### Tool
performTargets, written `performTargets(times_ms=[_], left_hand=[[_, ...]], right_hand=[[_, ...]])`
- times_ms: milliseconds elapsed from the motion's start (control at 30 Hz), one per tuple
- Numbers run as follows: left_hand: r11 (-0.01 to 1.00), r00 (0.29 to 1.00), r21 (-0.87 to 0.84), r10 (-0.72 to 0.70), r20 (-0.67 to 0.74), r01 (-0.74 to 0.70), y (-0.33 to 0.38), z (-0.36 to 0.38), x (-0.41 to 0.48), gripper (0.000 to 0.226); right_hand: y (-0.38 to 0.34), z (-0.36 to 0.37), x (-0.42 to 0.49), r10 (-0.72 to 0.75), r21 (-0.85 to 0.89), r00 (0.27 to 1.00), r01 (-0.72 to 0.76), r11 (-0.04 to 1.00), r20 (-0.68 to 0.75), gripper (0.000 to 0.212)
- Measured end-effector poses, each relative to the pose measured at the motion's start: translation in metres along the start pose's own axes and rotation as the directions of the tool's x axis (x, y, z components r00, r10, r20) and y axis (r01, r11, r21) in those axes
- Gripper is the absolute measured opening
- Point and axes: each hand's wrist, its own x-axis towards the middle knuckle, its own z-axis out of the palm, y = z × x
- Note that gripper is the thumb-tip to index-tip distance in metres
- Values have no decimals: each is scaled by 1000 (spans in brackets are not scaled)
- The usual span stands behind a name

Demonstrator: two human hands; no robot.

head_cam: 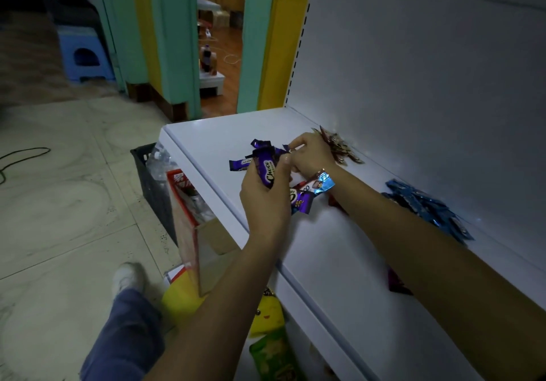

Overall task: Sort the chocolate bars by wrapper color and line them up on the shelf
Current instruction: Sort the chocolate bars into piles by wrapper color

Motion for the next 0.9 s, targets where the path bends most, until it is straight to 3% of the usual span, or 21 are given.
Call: performTargets(times_ms=[67, 100, 200, 267, 300, 367, 500, 600, 833, 900], left_hand=[[1000, 999, 22, -2, 39, 1, 1, 0, -1, 11], [1000, 998, 21, 3, 60, -4, 3, 0, -2, 10], [997, 991, 57, 43, 126, -50, 3, -1, -2, 14], [994, 985, 94, 37, 167, -53, 2, -1, -3, 19], [991, 981, 117, 46, 189, -69, 1, -1, -5, 21], [982, 968, 150, 71, 242, -110, 0, -1, -7, 27], [971, 954, 189, 90, 287, -149, 2, -1, -8, 22], [962, 958, 228, 88, 275, -153, 2, -1, -7, 24], [986, 994, 152, 53, 101, -68, 0, -2, -5, 21], [993, 998, 109, 26, 59, -32, 0, -2, -4, 23]], right_hand=[[-9, -6, -9, -86, 61, 993, 91, 994, -85, 13], [-16, -13, -17, -110, 155, 992, 119, 981, -69, 19], [-31, -40, -48, -148, 431, 943, 5, 903, 299, 42], [-32, -53, -65, -236, 378, 852, 49, 924, 468, 35], [-31, -57, -69, -265, 329, 836, 109, 938, 480, 25], [-28, -60, -72, -274, 289, 869, 160, 944, 413, 14], [-17, -67, -73, -177, 413, 940, 43, 910, 291, 11], [-12, -70, -74, -127, 430, 950, -8, 903, 284, 11], [-1, -61, -52, 111, 638, 988, -156, 754, 110, 24], [4, -53, -39, 168, 594, 982, -183, 783, 80, 24]])
